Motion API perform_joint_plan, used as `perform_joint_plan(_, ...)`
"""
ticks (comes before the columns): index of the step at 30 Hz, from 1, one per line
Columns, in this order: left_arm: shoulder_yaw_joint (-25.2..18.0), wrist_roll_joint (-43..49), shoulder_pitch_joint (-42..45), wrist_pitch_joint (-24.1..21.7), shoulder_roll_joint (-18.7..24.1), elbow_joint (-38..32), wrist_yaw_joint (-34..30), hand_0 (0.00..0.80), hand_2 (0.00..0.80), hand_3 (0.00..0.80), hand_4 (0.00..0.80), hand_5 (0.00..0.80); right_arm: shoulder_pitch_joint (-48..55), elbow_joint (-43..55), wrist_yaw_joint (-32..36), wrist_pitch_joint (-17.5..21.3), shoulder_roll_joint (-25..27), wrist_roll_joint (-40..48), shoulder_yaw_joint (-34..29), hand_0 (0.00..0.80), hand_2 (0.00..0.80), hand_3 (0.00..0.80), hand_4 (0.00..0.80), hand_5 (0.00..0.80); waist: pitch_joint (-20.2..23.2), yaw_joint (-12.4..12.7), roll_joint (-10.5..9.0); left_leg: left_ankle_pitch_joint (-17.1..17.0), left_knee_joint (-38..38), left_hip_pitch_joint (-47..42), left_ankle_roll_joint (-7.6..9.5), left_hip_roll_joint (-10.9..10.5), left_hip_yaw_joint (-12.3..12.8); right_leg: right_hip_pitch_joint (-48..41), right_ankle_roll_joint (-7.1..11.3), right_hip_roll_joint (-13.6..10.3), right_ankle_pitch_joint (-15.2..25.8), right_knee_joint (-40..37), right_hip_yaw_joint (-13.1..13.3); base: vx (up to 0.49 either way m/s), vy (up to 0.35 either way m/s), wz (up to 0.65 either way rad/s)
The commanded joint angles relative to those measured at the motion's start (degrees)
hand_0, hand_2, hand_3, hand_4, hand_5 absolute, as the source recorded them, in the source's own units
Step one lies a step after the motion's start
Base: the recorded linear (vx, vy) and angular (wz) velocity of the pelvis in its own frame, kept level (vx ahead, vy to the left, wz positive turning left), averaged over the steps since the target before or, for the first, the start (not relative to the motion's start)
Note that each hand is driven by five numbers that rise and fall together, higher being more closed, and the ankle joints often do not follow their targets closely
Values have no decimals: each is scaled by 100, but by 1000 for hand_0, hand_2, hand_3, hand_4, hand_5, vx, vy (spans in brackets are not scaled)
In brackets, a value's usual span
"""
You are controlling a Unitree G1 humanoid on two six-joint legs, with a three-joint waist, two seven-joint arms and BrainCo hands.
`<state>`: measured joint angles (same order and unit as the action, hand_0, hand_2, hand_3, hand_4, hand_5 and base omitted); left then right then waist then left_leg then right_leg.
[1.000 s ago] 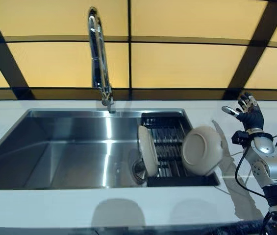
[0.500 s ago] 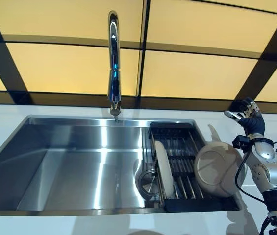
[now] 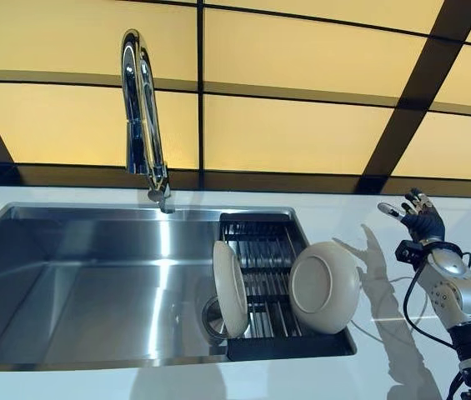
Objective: Take plates into dishwasher
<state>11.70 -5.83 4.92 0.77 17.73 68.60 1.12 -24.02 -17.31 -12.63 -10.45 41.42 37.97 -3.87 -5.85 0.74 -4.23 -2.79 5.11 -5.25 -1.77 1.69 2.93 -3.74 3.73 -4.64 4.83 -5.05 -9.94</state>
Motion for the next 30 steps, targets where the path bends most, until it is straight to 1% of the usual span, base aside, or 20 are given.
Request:
perform_joint_plan(1,-101,-108,-446,-312,28,-23,37,0,0,0,0,0,-334,245,61,87,232,32,-2,0,0,0,0,0,256,55,-68,341,-96,-161,32,-268,163,95,298,-58,70,188,89,19,-40,0)
perform_joint_plan(5,-82,-147,-464,-322,49,-85,94,0,0,0,0,0,-201,282,374,-336,253,118,36,0,0,0,0,0,223,35,-71,322,-113,-140,4,-228,204,71,276,-43,23,213,74,6,-19,1)
perform_joint_plan(6,-80,-149,-467,-321,54,-90,96,0,0,0,0,0,-194,287,409,-391,256,134,40,0,0,0,0,0,217,33,-73,321,-114,-139,1,-225,205,71,276,-43,21,216,71,0,0,0)
perform_joint_plan(9,-148,-111,-464,-304,121,-111,81,0,0,0,0,0,-27,408,724,-792,273,454,60,0,0,0,0,0,194,2,-100,317,-99,-138,-10,-206,228,49,272,-30,-7,222,50,-6,-24,0)
perform_joint_plan(10,-149,-110,-461,-306,124,-109,80,0,0,0,0,0,-15,418,742,-800,275,460,56,0,0,0,0,0,195,0,-101,317,-98,-139,-10,-205,229,47,271,-30,-9,222,49,0,0,0)
perform_joint_plan(12,-209,-121,-421,-339,159,-96,57,0,0,0,0,0,159,518,1030,-1033,300,628,52,0,0,0,0,0,196,-40,-116,318,-94,-142,-19,-194,256,37,264,-13,-25,214,54,0,0,0)
perform_joint_plan(20,-281,-177,-292,-505,105,-31,92,0,0,0,0,0,940,1057,1364,-1317,72,552,45,0,0,0,0,0,215,-164,-112,321,-97,-136,-11,-193,336,35,237,38,-46,179,126,0,0,0)
perform_joint_plan(21,-306,-184,-252,-538,81,-42,99,0,0,0,0,0,1243,1237,1489,-1364,0,445,-8,0,0,0,0,0,215,-201,-99,322,-94,-138,-2,-196,355,30,236,54,-51,173,157,0,0,0)
perform_joint_plan(25,-299,-186,-196,-570,64,-56,137,0,0,0,0,0,1829,1662,1701,-1437,-103,296,-115,0,0,0,0,0,198,-285,-91,329,-97,-141,21,-201,398,48,237,70,-66,205,222,0,23,-1)
perform_joint_plan(27,-319,-194,-209,-596,78,-28,130,0,0,0,0,0,2142,1892,1792,-1380,-154,185,-147,0,0,0,0,0,175,-355,-92,336,-100,-140,34,-205,439,79,247,74,-69,232,270,-21,35,-1)
perform_joint_plan(30,-322,-206,-224,-602,98,-29,127,0,0,0,0,0,2367,2100,1887,-1405,-187,115,-202,0,0,0,0,0,160,-434,-95,351,-98,-151,49,-219,489,99,266,79,-59,241,324,-23,35,-5)
